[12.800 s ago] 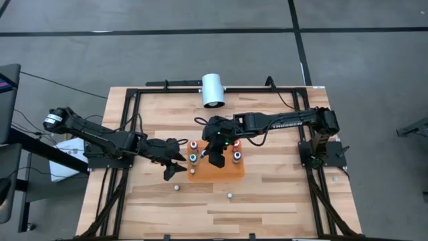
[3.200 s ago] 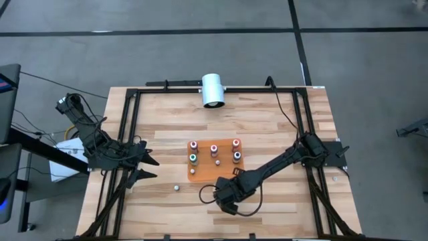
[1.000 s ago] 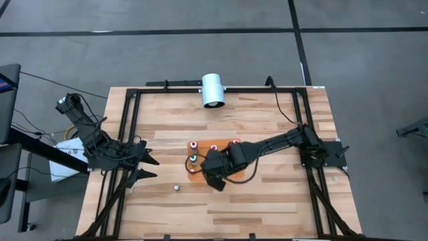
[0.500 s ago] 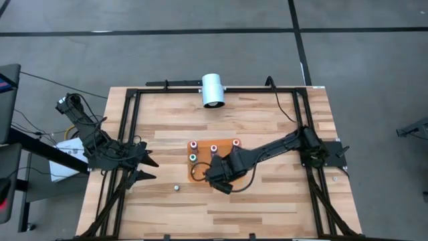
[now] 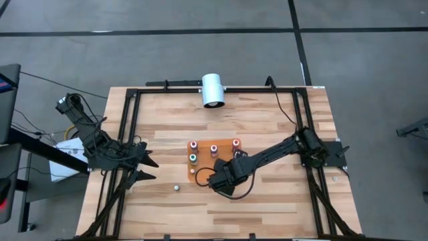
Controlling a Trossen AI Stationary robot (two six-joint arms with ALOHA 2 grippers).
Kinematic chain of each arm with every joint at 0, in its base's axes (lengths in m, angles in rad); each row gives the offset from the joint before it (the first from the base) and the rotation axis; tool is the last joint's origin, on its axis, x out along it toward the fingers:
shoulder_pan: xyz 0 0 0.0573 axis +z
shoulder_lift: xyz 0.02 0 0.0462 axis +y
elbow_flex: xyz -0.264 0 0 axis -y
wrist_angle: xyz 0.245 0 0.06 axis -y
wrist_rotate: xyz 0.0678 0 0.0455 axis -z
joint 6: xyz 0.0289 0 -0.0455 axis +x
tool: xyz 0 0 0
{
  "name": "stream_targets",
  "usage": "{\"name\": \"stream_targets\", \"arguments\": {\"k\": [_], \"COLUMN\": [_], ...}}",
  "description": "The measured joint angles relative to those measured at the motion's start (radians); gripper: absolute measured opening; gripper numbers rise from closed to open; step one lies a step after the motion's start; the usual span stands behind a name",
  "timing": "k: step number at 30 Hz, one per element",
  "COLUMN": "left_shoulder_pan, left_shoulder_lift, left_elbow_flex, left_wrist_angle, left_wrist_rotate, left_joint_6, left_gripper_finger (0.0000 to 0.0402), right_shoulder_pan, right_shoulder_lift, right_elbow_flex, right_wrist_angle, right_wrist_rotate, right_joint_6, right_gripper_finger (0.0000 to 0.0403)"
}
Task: Pick & Place food coloring
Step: Put the small purple food coloring bottle into the orange container
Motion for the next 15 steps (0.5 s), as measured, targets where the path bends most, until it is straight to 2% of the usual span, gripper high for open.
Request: {"name": "stream_targets", "arguments": {"k": [15], "left_shoulder_pan": [0.000], "left_shoulder_lift": [0.000], "left_elbow_flex": [0.000], "left_wrist_angle": [0.000], "left_wrist_rotate": [0.002], "left_joint_6": [-0.040], "left_gripper_finger": [0.0236], "right_shoulder_pan": [-0.045], "right_shoulder_lift": [0.001], "right_elbow_flex": [-0.150], "right_wrist_angle": [0.207], "right_wrist_rotate": [-0.028], "right_joint_6": [-0.013], "right_gripper_finger": [0.0059]}}
